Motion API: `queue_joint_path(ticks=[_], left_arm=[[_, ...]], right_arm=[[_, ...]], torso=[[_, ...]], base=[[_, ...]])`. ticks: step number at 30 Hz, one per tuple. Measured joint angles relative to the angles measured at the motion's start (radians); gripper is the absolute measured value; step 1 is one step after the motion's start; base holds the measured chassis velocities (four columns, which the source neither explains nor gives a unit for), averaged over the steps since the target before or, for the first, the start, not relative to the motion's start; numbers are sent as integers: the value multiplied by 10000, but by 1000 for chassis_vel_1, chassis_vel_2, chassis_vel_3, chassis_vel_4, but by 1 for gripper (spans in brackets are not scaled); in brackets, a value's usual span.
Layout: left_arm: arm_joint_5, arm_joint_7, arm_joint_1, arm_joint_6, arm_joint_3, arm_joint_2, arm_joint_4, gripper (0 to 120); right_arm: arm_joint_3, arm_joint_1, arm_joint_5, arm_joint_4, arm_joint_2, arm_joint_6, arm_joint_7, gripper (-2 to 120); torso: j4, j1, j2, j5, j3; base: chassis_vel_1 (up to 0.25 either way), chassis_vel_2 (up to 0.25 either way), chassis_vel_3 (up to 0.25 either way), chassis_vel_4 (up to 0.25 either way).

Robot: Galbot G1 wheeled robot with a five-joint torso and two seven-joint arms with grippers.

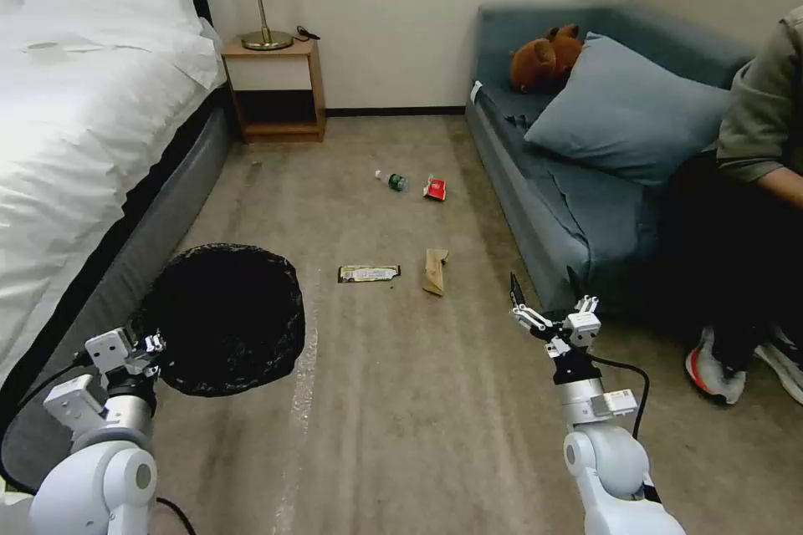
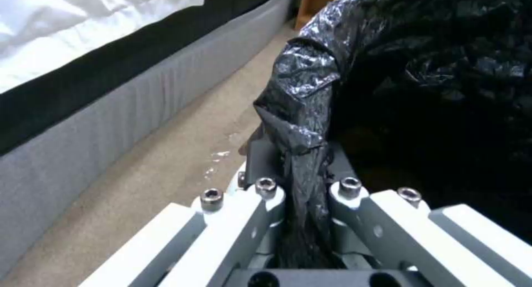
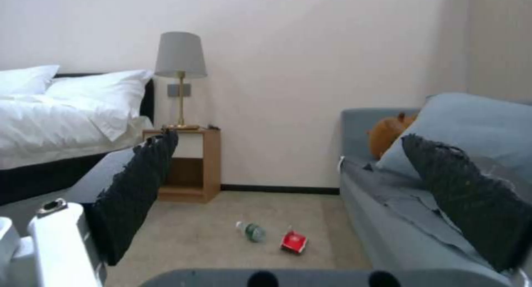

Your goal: Pick up the trash bin, then pick up the garbage on the floor and place it into the trash bin.

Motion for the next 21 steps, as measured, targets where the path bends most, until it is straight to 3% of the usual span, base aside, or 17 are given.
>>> queue_joint_path(ticks=[21], left_arm=[[116,141,112,-136,8,-38,-20,4]], right_arm=[[1,-20,5,1,16,-33,0,100]], torso=[[0,0,0,0,-1]], base=[[-53,51,51,-51]])
